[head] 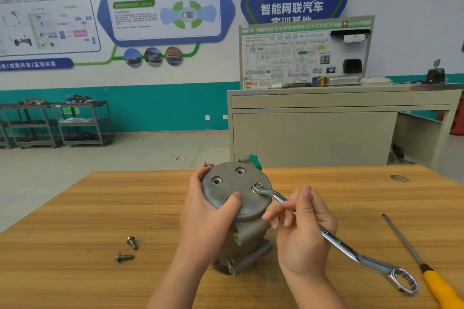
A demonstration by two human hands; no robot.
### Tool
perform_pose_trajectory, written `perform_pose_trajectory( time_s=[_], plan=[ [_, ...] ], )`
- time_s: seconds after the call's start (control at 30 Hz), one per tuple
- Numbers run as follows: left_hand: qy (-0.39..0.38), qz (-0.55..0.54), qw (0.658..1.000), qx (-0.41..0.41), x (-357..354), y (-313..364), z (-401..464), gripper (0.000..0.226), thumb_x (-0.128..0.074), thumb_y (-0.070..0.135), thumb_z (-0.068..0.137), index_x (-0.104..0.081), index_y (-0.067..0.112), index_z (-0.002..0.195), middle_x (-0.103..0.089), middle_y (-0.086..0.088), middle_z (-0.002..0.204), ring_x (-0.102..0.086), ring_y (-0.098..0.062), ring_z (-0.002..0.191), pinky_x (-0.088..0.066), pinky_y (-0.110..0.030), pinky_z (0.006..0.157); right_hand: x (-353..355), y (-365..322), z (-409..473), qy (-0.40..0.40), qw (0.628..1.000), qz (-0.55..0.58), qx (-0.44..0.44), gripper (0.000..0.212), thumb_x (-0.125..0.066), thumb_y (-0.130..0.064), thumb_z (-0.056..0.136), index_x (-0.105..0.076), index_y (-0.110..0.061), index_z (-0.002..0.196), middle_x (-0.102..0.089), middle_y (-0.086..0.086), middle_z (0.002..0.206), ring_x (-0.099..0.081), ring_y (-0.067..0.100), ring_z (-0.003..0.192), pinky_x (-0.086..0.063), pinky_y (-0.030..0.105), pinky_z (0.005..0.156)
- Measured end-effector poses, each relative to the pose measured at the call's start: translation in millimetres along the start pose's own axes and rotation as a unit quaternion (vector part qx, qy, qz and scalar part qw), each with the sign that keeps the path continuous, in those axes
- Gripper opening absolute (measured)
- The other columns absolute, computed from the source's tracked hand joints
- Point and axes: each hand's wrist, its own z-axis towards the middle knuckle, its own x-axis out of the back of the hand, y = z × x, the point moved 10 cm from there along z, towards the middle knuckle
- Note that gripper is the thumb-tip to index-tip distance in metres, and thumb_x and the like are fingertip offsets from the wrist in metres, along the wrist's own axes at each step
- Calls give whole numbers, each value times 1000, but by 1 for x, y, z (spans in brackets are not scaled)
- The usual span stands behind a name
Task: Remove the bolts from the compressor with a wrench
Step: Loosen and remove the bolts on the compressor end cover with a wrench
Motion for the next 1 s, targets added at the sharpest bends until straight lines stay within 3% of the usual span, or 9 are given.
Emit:
perform_pose_trajectory(
  time_s=[0.1, 0.2, 0.27, 0.3, 0.37, 0.5, 0.57, 0.63, 1.0],
  plan=[
    [3, -4, 1000, 2, 0, -1, -2, 68, -75, 34, 69, -42, 43, 129, -59, 26, 110, -59, 11, 96, -52, -38, 96, 12, 7, -6, 90, 995, 10, -33, 51, -49, -42, 92, -58, -18, 48, -51, -6, 46, -46, 15, 46, -39, 18, 50],
    [17, -8, 1000, -3, 0, -2, -4, 65, -75, 32, 71, -42, 48, 125, -57, 27, 111, -58, 11, 98, -52, -36, 96, 28, 3, -12, 206, 977, 35, -32, 59, -46, -48, 93, -55, -19, 43, -53, -5, 57, -54, 9, 65, -42, 23, 74],
    [27, -6, 1000, -10, 1, -2, -6, 66, -71, 38, 66, -41, 51, 123, -55, 27, 116, -56, 9, 103, -49, -32, 97, 30, -8, -11, 216, 967, 131, -17, 58, -41, -46, 92, -48, -21, 39, -51, -1, 55, -60, 16, 69, -44, 29, 85],
    [30, -6, 999, -14, 1, -1, -7, 65, -70, 38, 66, -41, 52, 123, -55, 26, 118, -56, 8, 105, -49, -30, 97, 28, -13, -10, 200, 965, 170, -12, 58, -40, -46, 92, -44, -22, 39, -45, -1, 48, -58, 20, 61, -47, 31, 84],
    [30, -4, 999, -25, 2, 1, -6, 63, -71, 36, 68, -43, 50, 123, -55, 22, 124, -55, 8, 107, -48, -27, 95, 21, -18, -8, 167, 964, 208, -16, 60, -36, -44, 96, -36, -22, 40, -27, -3, 40, -37, 17, 42, -46, 31, 70],
    [38, -5, 998, -45, 2, 2, -6, 58, -76, 24, 75, -48, 45, 121, -54, 29, 122, -53, 13, 105, -47, -14, 86, 19, -14, -1, 184, 952, 237, -64, 63, -29, -32, 103, -26, -21, 41, -8, -1, 44, -14, 14, 39, -31, 29, 53],
    [55, -5, 997, -55, 3, 4, -8, 54, -74, 28, 70, -51, 44, 116, -53, 36, 114, -52, 15, 104, -45, -12, 82, 21, -10, 4, 194, 945, 250, -88, 63, -29, -31, 103, -26, -21, 41, -11, -4, 41, -12, 14, 39, -31, 27, 50],
    [69, 1, 996, -63, 4, 7, -10, 50, -69, 33, 65, -53, 41, 111, -50, 40, 115, -50, 16, 107, -43, -18, 88, 22, -7, 7, 194, 940, 262, -105, 63, -30, -30, 102, -26, -21, 40, -15, -5, 39, -13, 14, 38, -31, 26, 48],
    [93, 9, 993, -75, 8, 5, -12, 43, -69, 37, 62, -58, 38, 104, -45, 38, 127, -44, 16, 116, -44, -31, 99, 18, -5, 11, 186, 939, 256, -138, 62, -30, -26, 101, -25, -22, 39, -15, -5, 38, -13, 12, 36, -30, 26, 46]
  ],
)
